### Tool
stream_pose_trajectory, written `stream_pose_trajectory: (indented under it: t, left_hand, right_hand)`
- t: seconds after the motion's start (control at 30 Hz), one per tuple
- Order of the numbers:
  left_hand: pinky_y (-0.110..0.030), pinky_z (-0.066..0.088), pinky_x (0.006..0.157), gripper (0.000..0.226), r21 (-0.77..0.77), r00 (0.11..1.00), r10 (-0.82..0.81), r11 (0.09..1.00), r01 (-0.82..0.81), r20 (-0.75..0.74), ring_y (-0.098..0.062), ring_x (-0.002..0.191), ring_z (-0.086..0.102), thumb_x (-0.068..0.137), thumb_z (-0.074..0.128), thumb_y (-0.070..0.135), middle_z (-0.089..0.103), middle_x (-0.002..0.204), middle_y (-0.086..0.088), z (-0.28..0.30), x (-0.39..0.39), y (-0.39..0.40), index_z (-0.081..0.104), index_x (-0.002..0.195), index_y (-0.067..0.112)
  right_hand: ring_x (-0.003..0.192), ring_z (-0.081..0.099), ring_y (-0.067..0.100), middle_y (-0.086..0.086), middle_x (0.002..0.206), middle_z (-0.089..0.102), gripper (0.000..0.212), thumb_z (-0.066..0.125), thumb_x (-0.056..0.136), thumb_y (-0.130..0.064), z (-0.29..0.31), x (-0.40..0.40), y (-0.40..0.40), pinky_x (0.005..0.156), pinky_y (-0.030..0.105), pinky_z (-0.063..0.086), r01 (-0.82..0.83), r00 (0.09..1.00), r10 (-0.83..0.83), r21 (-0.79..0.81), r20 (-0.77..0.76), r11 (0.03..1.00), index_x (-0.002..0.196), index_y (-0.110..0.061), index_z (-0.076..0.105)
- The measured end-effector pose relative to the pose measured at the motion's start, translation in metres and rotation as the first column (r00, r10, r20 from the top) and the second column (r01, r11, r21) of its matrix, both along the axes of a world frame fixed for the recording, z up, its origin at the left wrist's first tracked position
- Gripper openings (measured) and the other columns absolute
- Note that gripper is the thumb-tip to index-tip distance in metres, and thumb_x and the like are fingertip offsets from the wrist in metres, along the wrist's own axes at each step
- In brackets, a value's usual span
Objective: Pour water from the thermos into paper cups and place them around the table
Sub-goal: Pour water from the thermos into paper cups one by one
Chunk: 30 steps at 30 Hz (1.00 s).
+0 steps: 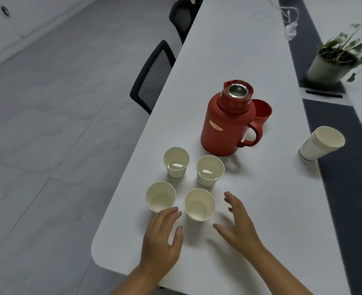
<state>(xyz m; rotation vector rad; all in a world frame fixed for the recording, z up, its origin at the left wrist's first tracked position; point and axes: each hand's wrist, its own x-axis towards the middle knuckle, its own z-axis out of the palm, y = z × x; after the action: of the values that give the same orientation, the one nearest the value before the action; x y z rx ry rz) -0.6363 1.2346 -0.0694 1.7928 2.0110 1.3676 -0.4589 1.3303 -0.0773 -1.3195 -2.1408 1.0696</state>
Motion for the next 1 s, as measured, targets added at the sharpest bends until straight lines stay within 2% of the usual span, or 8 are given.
stream_pose_trajectory:
  t: [0.17,0.23,0.3,0.47,0.57,0.63,0.77,1.0]
  left_hand:
    - [-0.003,0.034,0.081,0.019,0.089,0.998,-0.031,0.996,0.026,0.058,-0.002,0.082,0.048,0.078,0.05,0.023,0.05,0.089,0.009,0.039,0.002,0.067,0.052,0.096,0.019]
    - [-0.005,0.037,0.078,0.028,0.022,0.99,-0.008,1.0,0.005,0.141,-0.001,0.083,0.048,0.075,0.051,0.032,0.051,0.089,0.013,0.054,0.005,0.102,0.055,0.099,0.018]
    - [-0.012,0.037,0.081,0.047,-0.117,0.965,0.045,0.993,-0.015,0.259,-0.007,0.093,0.051,0.072,0.055,0.042,0.05,0.099,0.009,0.066,0.009,0.137,0.057,0.108,0.011]
    - [-0.029,0.035,0.103,0.075,-0.368,0.922,0.08,0.927,0.071,0.379,-0.018,0.126,0.039,0.072,0.075,0.024,0.039,0.135,-0.004,0.074,0.009,0.22,0.035,0.135,0.012]
    - [-0.018,0.037,0.096,0.08,-0.403,0.899,0.032,0.9,0.165,0.438,-0.014,0.125,0.039,0.062,0.08,0.028,0.041,0.131,0.004,0.074,0.006,0.256,0.035,0.128,0.028]
    - [-0.006,0.036,0.081,0.073,-0.401,0.863,-0.027,0.878,0.261,0.505,-0.005,0.112,0.046,0.047,0.078,0.032,0.043,0.115,0.02,0.075,0.001,0.272,0.035,0.105,0.043]
    - [0.005,0.036,0.072,0.082,-0.394,0.818,-0.114,0.834,0.387,0.564,0.022,0.098,0.042,0.04,0.077,0.026,0.037,0.111,0.03,0.072,-0.007,0.286,0.029,0.103,0.049]
    - [-0.001,0.037,0.082,0.089,-0.39,0.86,-0.106,0.859,0.333,0.499,0.023,0.102,0.044,0.026,0.074,0.044,0.044,0.11,0.036,0.073,-0.003,0.286,0.031,0.103,0.057]
  right_hand:
    - [0.112,0.044,0.008,0.001,0.122,0.044,0.056,0.061,0.078,-0.017,0.024,0.029,0.041,0.096,0.039,0.042,0.257,0.966,-0.254,0.099,-0.038,0.961,0.129,-0.008,0.04]
    - [0.114,0.045,0.014,0.005,0.126,0.046,0.052,0.061,0.08,-0.004,0.038,0.031,0.068,0.097,0.033,0.038,0.326,0.945,-0.322,0.084,-0.061,0.942,0.128,-0.004,0.041]
    - [0.117,0.043,0.016,0.008,0.132,0.044,0.053,0.06,0.081,-0.004,0.049,0.028,0.098,0.097,0.028,0.033,0.378,0.924,-0.372,0.058,-0.093,0.924,0.13,-0.005,0.039]
    - [0.11,0.043,0.013,-0.003,0.115,0.044,0.047,0.06,0.082,-0.011,0.065,0.011,0.165,0.093,0.024,0.033,0.383,0.915,-0.384,-0.033,-0.121,0.923,0.126,-0.01,0.041]
    - [0.08,0.056,0.029,0.003,0.079,0.053,0.011,0.061,0.08,-0.013,0.061,0.002,0.194,0.07,0.03,0.043,0.358,0.908,-0.389,-0.197,-0.153,0.913,0.084,-0.008,0.052]
    - [0.071,0.058,0.038,0.011,0.065,0.051,0.025,0.06,0.068,-0.02,0.052,-0.002,0.21,0.068,0.045,0.048,0.36,0.899,-0.408,-0.267,-0.155,0.894,0.069,0.003,0.049]
    - [0.057,0.047,0.023,0.013,0.053,0.048,0.018,0.051,0.055,-0.017,0.033,-0.009,0.225,0.058,0.043,0.044,0.387,0.862,-0.454,-0.289,-0.224,0.876,0.053,0.0,0.048]
    - [0.052,0.038,0.019,0.011,0.048,0.039,0.02,0.05,0.053,-0.011,0.028,-0.004,0.222,0.054,0.035,0.034,0.451,0.797,-0.509,-0.238,-0.326,0.86,0.049,0.006,0.041]
